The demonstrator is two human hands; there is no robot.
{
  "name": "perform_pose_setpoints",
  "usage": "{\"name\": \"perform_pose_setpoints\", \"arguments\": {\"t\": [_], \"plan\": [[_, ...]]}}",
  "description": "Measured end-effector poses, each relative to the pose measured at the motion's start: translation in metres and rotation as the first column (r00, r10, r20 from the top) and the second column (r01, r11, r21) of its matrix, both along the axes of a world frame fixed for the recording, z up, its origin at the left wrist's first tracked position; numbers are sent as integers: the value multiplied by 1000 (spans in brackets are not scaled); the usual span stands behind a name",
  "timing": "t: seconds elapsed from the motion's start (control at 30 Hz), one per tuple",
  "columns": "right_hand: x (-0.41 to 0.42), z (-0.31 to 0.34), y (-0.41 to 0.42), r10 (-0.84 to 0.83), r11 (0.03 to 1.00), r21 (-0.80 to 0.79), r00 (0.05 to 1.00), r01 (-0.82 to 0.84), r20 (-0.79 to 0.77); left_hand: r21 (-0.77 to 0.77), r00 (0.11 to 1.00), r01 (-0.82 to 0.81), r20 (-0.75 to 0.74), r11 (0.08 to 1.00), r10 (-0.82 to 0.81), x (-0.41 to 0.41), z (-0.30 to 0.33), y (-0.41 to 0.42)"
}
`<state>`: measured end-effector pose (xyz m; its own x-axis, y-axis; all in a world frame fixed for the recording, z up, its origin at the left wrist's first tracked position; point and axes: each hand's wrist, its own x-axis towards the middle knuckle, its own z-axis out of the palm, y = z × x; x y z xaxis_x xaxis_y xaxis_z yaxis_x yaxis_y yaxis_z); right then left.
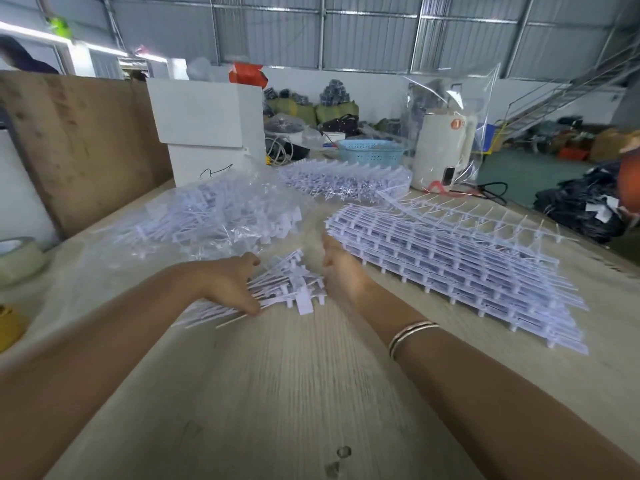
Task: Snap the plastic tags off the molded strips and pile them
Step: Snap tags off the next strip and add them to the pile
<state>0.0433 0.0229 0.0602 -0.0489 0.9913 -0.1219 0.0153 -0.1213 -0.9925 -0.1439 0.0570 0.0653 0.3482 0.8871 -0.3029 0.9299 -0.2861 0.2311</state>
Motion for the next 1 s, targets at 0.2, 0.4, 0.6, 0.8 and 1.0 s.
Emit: {"name": "perform_pose_setpoints", "arguments": {"t": [0.2,0.4,0.6,0.8,1.0], "plan": [[-30,-24,28,5,997,70,917,-36,398,33,999,34,29,999,-35,8,-1,0],[-43,-33,16,-102,969,248,923,7,371,156,979,-57,200,986,25,5,-19,0],[30,-19,-5,-178,938,345,797,-41,577,350,972,-231,130,908,197,-1,-31,2],[121,6,-18,-486,860,510,269,-25,832,466,959,-101,-188,879,210,36,-16,-22],[157,17,-17,-366,930,363,-240,-60,899,543,984,95,74,834,-161,114,-12,-58]]}}
